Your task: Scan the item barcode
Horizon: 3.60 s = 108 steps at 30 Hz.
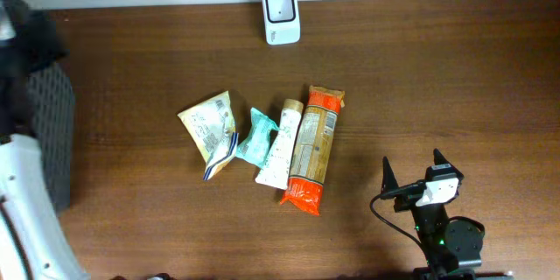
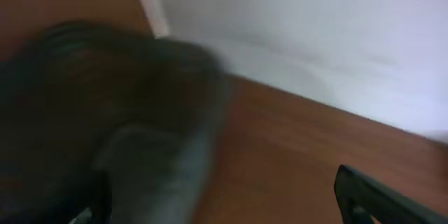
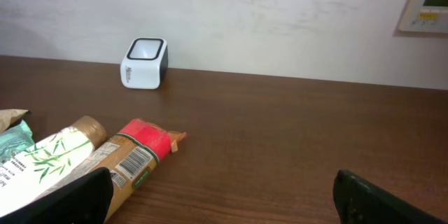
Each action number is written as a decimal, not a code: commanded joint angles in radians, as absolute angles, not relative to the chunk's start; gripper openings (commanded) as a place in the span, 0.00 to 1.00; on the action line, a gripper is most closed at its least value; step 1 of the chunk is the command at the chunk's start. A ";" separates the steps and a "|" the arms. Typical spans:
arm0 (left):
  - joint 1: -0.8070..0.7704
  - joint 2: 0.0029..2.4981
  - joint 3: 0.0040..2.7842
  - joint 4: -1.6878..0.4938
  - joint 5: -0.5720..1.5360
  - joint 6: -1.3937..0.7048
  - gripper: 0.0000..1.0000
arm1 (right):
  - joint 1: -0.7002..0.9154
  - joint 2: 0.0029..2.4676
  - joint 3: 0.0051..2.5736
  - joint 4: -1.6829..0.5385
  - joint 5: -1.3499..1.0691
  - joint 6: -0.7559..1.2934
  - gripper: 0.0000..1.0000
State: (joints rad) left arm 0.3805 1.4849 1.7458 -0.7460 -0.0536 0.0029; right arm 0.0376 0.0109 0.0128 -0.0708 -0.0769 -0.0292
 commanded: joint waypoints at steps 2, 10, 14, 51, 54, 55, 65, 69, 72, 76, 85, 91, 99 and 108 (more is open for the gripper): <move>0.629 1.494 1.745 -0.754 -0.200 -0.119 0.99 | 0.045 0.004 0.006 -0.072 -0.074 -0.022 0.99; 0.776 1.919 1.729 -0.713 -0.208 -0.096 0.89 | 0.045 0.004 0.006 -0.072 -0.074 -0.022 0.99; 0.776 2.112 1.729 -0.619 -0.334 -0.096 0.85 | 0.045 0.004 0.006 -0.072 -0.073 -0.022 0.99; -0.299 1.948 1.682 -0.921 0.075 -0.146 0.00 | 0.045 0.004 0.006 -0.073 -0.074 -0.022 0.99; -0.372 2.053 1.682 -0.911 0.075 -0.146 0.00 | 0.045 0.004 0.006 -0.073 -0.073 -0.022 0.99; -0.377 2.068 1.682 -0.913 0.075 -0.146 0.00 | 0.045 0.004 0.006 -0.072 -0.074 -0.022 0.99; -0.377 2.079 1.683 -0.913 -0.095 -0.343 0.99 | 0.045 0.004 0.006 -0.072 -0.074 -0.022 0.99; -0.314 2.004 1.855 -1.006 -0.095 -0.232 0.99 | 0.045 0.004 0.006 -0.072 -0.074 -0.022 0.99; -0.174 1.856 2.017 -1.065 -0.094 -0.143 0.99 | 0.045 0.004 0.006 -0.073 -0.074 -0.022 0.99; 0.062 1.753 2.020 -1.077 -0.093 0.036 0.99 | 0.045 0.004 0.006 -0.072 -0.074 -0.022 0.99; 0.265 1.753 2.020 -1.087 0.035 0.200 0.99 | 0.045 0.004 0.006 -0.072 -0.074 -0.022 0.99; 0.265 1.753 2.020 -1.087 0.034 0.200 0.99 | 0.045 0.004 0.006 -0.073 -0.074 -0.022 0.99; 0.265 1.753 2.020 -1.087 0.034 0.200 0.99 | 0.045 0.004 0.006 -0.072 -0.078 -0.018 0.99; 0.265 1.753 2.020 -1.087 0.034 0.200 0.99 | 0.044 0.312 0.390 -0.294 -0.282 0.001 0.98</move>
